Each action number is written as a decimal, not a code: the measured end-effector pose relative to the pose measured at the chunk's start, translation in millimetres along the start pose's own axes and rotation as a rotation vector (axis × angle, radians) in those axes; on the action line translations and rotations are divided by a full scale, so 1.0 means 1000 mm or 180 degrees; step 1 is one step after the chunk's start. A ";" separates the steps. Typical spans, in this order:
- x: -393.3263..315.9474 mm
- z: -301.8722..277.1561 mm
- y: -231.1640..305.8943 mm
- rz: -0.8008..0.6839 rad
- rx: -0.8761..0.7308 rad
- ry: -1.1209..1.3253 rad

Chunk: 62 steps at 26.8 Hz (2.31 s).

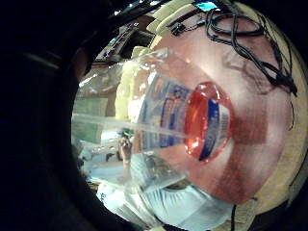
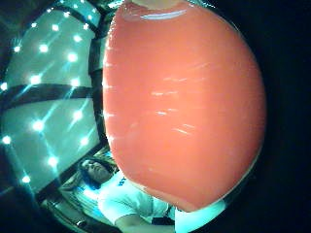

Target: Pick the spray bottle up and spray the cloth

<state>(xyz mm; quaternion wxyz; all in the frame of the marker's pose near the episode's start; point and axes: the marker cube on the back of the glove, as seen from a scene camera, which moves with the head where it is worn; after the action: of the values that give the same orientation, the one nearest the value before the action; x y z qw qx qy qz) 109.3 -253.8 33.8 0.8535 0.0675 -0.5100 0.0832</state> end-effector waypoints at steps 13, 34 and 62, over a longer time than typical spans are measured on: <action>0.006 0.016 -0.021 0.0092 0.0282 -0.0133; 0.007 0.026 -0.031 0.0267 0.0527 0.0087; 0.001 0.029 -0.038 -0.0154 0.1224 0.0352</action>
<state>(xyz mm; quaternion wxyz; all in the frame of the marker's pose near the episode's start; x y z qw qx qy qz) 92.4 -296.7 47.0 0.8533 0.2368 -0.4353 0.1621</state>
